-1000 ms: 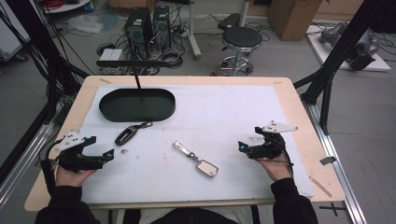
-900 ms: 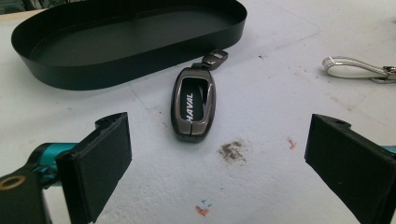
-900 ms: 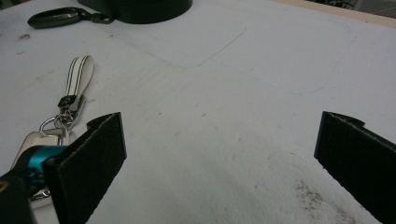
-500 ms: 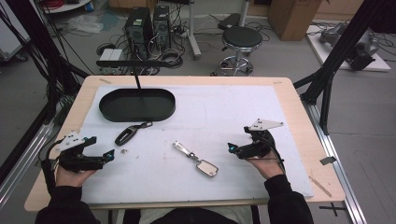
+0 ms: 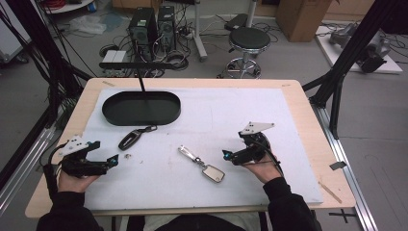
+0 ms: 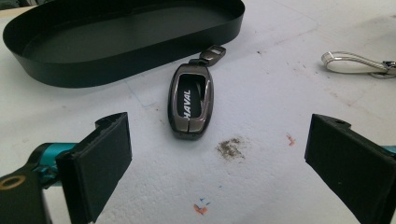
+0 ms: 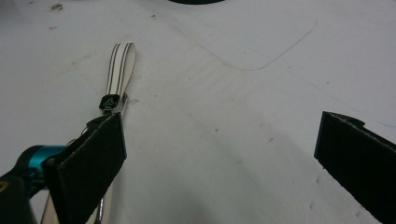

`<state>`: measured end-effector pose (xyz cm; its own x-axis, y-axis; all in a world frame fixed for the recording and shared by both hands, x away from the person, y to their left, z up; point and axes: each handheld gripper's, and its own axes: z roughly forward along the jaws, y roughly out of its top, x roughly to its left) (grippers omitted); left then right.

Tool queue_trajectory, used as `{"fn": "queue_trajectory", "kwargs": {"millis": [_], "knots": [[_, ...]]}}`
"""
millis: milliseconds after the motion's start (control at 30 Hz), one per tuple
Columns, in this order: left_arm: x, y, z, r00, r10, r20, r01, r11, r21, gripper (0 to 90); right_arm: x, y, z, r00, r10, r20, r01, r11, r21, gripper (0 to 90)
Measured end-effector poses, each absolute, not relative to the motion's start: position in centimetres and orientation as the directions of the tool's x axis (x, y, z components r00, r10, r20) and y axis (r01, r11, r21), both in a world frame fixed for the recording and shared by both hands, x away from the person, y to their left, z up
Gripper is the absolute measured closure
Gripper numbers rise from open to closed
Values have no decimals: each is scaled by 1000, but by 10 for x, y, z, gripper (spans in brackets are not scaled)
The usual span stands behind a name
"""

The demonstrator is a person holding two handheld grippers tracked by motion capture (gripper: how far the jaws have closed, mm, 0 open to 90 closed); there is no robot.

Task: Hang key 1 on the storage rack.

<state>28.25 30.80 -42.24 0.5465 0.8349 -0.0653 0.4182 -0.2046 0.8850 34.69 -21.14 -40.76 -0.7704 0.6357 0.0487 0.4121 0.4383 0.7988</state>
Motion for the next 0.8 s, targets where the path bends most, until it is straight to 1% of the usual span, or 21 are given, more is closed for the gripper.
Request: {"fn": "queue_trajectory", "kwargs": {"millis": [167,400,467,800], "knots": [[283,308,-423,545,836,-67,420,-203,885,78,348,-194,-406,-791,610,43,406,470,784,14],[283,308,-423,544,836,-66,417,-201,886,77,350,-167,-411,-805,591,53,427,514,744,14],[283,308,-423,545,836,-64,417,-204,886,78,349,-157,-414,-824,564,51,417,543,729,14],[284,308,-423,546,835,-64,423,-209,882,77,347,-138,-420,-840,541,50,416,581,700,14]]}}
